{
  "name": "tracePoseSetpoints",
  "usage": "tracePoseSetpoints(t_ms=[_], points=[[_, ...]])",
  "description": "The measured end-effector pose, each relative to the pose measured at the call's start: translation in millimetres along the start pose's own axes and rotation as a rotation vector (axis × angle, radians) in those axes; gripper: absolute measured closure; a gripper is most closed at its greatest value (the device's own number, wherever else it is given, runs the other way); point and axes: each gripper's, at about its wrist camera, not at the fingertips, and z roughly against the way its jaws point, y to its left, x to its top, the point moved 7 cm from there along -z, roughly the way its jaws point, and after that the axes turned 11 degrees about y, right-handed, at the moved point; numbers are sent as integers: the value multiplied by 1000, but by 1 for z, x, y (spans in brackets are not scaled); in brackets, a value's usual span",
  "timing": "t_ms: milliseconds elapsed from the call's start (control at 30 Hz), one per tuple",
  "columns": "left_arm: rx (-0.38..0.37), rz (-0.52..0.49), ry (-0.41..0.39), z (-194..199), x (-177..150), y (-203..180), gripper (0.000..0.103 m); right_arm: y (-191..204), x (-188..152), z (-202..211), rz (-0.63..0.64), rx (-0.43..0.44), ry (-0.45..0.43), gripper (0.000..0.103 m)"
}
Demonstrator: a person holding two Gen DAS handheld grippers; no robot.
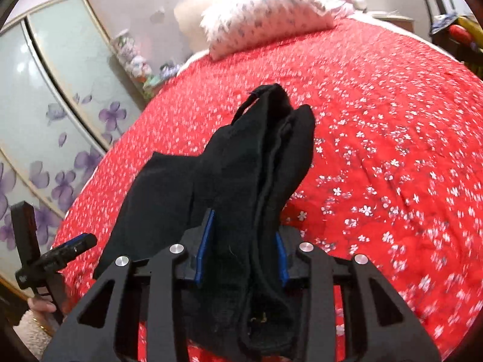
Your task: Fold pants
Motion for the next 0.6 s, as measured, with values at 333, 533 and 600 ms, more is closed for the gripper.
tracePoseSetpoints(t_ms=[333, 533, 600], points=[[-235, 78, 268, -61, 42, 0, 8, -39, 0, -20, -157, 198, -9, 67], [-351, 105, 320, -79, 46, -20, 29, -56, -2, -29, -227, 263, 15, 66], [-344, 94, 313, -80, 47, -26, 29, -63, -2, -34, -249, 251, 33, 60]])
